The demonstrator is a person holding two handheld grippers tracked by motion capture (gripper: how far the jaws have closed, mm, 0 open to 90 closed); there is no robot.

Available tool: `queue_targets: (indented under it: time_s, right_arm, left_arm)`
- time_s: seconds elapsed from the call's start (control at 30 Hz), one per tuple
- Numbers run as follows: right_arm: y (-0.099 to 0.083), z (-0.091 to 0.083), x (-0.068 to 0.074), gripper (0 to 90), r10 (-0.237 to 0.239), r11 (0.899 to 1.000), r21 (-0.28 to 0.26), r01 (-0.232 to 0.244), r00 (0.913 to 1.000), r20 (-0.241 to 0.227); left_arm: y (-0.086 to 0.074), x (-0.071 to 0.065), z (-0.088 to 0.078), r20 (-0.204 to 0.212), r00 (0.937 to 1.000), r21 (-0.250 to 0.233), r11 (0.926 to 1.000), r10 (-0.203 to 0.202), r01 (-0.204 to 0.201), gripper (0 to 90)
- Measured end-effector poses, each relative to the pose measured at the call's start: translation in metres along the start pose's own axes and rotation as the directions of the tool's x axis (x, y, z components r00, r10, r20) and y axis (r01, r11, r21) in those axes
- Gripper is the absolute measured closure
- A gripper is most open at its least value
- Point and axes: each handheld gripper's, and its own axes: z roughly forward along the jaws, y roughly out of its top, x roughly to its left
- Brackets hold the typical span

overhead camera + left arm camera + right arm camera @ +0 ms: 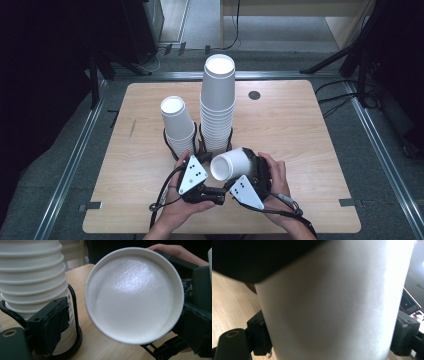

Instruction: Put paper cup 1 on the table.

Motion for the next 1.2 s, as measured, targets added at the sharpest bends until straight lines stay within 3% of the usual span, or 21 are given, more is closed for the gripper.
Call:
queue_targets:
  time_s: [0.13,0.5,1.03,1.2]
  right_arm:
    - [0.0009,-0.0006,0.0032,13.8,-0.015,1.000,-0.014,0.015,0.9997,-0.019]
    - [0.0026,-0.0012,0.0072,13.4,-0.031,0.999,-0.037,0.029,0.9985,-0.044]
    - [0.0015,-0.0036,0.0083,8.2,-0.014,0.998,-0.055,0.012,0.9992,-0.039]
    - [-0.0002,-0.0045,0.0056,0.7,0.002,0.999,-0.051,-0.004,0.9991,-0.043]
  left_arm:
    - [0.0002,-0.0005,-0.0003,0.007,1.0000,0.001,1.0000,0.005,-0.005,6.3]
    - [-0.0005,-0.0051,-0.0005,0.027,0.9984,-0.002,0.9988,0.049,-0.049,18.3]
    - [-0.0002,-0.0019,-0.0027,0.062,0.9976,-0.003,0.9995,0.033,-0.033,21.1]
    - [-0.0019,0.0018,-0.0031,0.056,0.9984,-0.006,0.9999,0.013,-0.013,21.3]
